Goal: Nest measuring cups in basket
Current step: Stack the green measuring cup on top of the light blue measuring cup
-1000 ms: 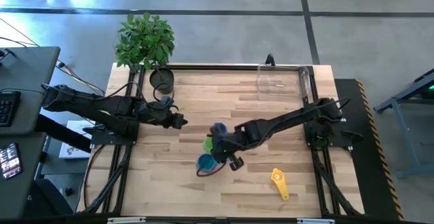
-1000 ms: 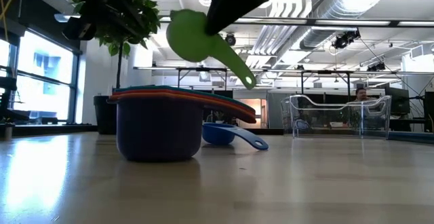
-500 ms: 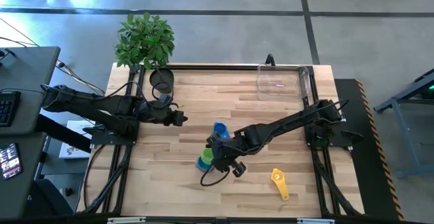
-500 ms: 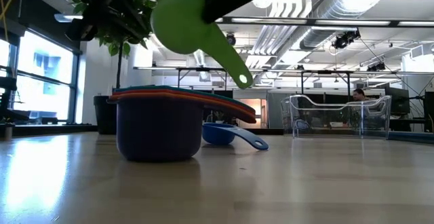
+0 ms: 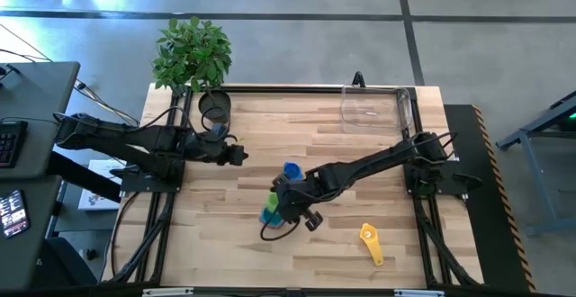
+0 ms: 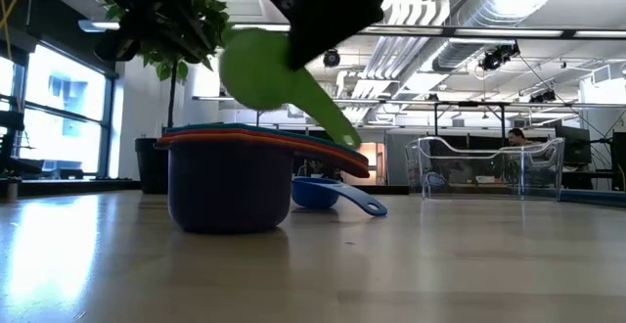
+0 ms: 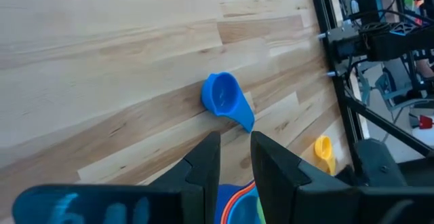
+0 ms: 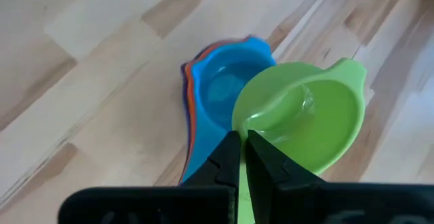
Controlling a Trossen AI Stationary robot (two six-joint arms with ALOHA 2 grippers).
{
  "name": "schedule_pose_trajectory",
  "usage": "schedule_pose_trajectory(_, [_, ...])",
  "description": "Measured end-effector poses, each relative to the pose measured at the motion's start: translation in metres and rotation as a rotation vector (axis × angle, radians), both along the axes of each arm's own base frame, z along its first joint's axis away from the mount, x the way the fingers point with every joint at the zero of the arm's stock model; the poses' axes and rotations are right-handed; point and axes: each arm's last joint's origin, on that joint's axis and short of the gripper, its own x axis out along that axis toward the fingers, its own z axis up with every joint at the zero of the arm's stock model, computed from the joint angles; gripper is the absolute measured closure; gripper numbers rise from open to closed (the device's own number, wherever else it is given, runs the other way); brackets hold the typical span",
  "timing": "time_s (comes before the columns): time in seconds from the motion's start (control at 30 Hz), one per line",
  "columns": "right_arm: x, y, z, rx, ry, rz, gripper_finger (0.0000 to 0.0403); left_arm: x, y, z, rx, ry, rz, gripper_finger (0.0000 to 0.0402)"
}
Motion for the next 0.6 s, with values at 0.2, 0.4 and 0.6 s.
schedule_pose_trajectory(0.2, [-0.0002,0.0051,-0.0006,0.012,-0.005,0.010,0.0402,-0.0002,0.0000,-0.0003,0.017,0.009,-0.017,0.0328])
schedule_pose_trajectory(0.4, [0.0000,0.0061,-0.0003,0.018,-0.009,0.014,0.0402,-0.0002,0.0000,-0.0003,0.018,0.009,-0.018,0.0328])
schedule_pose_trajectory(0.6, [0.0000,0.0062,-0.0003,0.020,-0.009,0.018,0.0398,-0.0002,-0.0001,-0.0002,0.018,0.009,-0.019,0.0328])
